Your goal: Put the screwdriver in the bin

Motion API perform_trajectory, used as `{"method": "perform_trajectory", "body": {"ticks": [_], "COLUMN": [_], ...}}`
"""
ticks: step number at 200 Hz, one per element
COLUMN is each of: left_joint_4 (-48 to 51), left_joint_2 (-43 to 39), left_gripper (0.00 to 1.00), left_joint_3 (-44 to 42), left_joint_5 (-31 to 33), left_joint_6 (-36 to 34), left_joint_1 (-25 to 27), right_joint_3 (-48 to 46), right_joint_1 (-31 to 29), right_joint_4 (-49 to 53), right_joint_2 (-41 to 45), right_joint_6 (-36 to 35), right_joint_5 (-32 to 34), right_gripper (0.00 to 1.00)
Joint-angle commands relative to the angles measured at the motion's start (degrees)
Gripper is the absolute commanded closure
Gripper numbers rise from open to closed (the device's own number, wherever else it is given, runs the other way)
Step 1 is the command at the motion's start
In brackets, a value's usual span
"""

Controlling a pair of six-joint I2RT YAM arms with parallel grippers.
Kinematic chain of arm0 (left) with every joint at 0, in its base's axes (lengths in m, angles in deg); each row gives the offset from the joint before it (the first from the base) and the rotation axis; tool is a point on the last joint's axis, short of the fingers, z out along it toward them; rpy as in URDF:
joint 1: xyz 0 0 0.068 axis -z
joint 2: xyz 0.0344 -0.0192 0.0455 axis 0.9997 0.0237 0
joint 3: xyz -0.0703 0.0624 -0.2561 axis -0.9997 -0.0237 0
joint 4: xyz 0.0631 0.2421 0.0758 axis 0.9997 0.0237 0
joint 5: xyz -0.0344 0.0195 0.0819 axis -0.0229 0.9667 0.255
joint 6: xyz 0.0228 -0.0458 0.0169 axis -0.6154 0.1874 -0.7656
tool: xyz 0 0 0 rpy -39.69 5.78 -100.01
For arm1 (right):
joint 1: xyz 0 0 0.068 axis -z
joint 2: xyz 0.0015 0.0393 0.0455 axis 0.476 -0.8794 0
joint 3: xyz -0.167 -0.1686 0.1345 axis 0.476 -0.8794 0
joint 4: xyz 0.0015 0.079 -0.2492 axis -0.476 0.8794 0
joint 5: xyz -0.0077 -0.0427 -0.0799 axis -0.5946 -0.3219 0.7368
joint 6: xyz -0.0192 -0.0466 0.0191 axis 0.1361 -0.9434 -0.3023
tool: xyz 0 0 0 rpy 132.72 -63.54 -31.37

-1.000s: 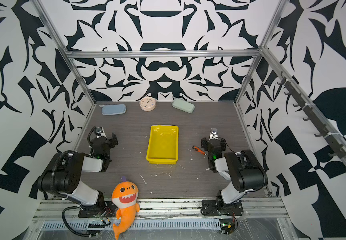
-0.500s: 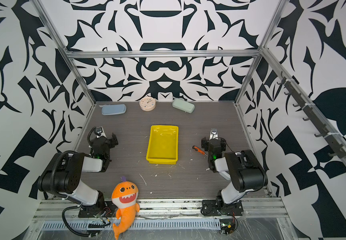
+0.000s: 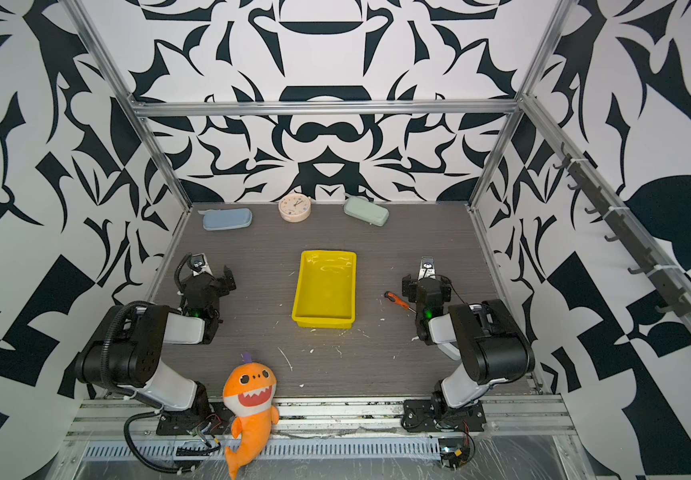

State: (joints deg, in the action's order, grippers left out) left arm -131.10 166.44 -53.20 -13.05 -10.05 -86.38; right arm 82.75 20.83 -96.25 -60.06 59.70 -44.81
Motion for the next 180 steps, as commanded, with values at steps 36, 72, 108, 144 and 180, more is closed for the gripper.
{"method": "perform_trajectory", "body": {"ticks": [36,72,108,144,180], "left_joint_4": [0.3,0.4,0.3,0.0,-1.9], "left_joint_2": [-0.6,-0.5,-0.6,-0.7,-1.0], "left_gripper": [0.00,0.00,0.00,0.00,0.00], "left_joint_3": [0.1,0.2,0.1,0.0,-1.3], "left_joint_5": [-0.3,-0.3,-0.3,-0.3,0.1], "left_joint_6": [0.4,0.4,0.4,0.4,0.7], "left_joint_1": [-0.2,-0.2,-0.2,-0.2,0.1], "right_joint_3": [1.0,1.0,0.5,-2.4,6.9], "right_joint_1": [0.1,0.1,0.0,-0.1,-2.2], "right_joint_4": [-1.3,-1.3,-1.9,-5.3,23.0], "right_joint_2": [1.1,1.1,1.4,3.9,18.2], "right_joint_6": [-0.2,-0.2,-1.2,-3.7,-1.2], "right_joint_5": [0.1,0.1,-3.4,-11.3,-5.3], "right_gripper": [0.00,0.00,0.00,0.00,0.00]}}
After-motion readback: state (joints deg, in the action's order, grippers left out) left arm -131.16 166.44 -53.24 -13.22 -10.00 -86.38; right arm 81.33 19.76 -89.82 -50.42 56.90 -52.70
